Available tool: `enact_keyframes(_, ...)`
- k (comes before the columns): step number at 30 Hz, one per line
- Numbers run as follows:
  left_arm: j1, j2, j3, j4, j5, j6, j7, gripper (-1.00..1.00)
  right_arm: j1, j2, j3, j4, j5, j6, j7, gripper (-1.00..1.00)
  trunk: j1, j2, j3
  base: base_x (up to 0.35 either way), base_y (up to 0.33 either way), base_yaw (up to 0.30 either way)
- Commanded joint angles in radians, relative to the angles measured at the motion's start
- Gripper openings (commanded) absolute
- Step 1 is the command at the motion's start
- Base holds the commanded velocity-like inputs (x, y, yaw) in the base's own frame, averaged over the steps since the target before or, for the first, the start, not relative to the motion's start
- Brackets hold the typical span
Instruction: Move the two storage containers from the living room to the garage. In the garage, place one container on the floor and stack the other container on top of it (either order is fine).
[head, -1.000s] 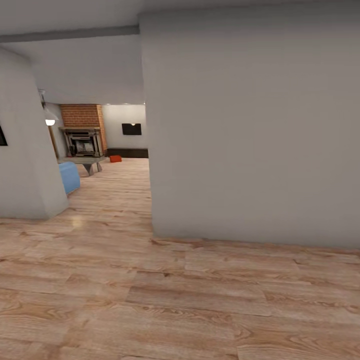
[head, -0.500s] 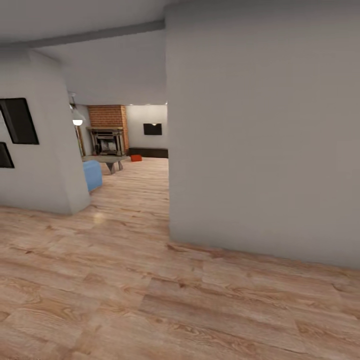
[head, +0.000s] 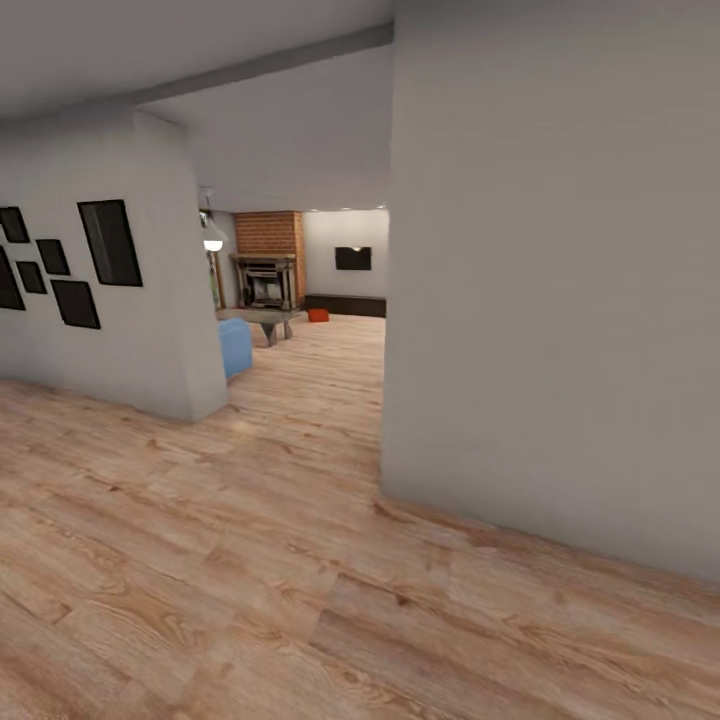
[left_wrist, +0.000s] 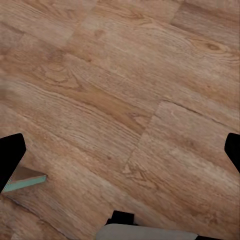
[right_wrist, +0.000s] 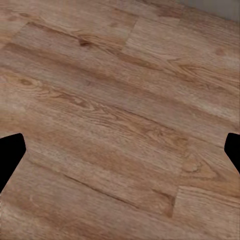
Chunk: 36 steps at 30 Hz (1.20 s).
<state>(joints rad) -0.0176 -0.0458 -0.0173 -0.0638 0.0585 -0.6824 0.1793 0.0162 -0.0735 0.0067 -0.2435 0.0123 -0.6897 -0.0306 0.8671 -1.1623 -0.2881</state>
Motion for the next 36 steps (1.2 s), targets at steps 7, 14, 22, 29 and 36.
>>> enact_keyframes(7, -0.001, 0.0, -0.003, 0.001, 0.006, -0.003, 0.0, 1.0, 0.001, 0.0, 0.001, -0.002, 0.003, -0.001, -0.002, 1.0, 0.001, -0.001, -0.001, 0.325, 0.0, 0.078)
enact_keyframes(14, -0.001, 0.0, -0.003, 0.001, 0.006, -0.003, 0.0, 1.0, 0.001, 0.0, 0.001, -0.002, 0.003, -0.001, -0.002, 1.0, 0.001, -0.001, -0.001, 0.325, 0.0, 0.069)
enact_keyframes(22, -0.001, 0.0, -0.003, 0.001, 0.006, -0.003, 0.0, 1.0, 0.001, 0.0, 0.001, -0.002, 0.003, -0.001, -0.002, 1.0, 0.001, -0.001, -0.001, 0.325, 0.0, 0.262)
enact_keyframes(29, -0.001, 0.001, -0.003, 0.001, 0.006, -0.003, 0.0, 1.0, 0.001, 0.0, 0.001, -0.002, 0.003, -0.001, -0.002, 1.0, 0.001, -0.001, -0.001, 0.325, 0.0, 0.296)
enact_keyframes(36, -0.001, 0.0, -0.003, 0.001, 0.006, -0.003, 0.0, 1.0, 0.001, 0.0, 0.001, -0.002, 0.003, -0.001, -0.002, 1.0, 0.001, -0.001, -0.001, 0.325, 0.0, 0.284)
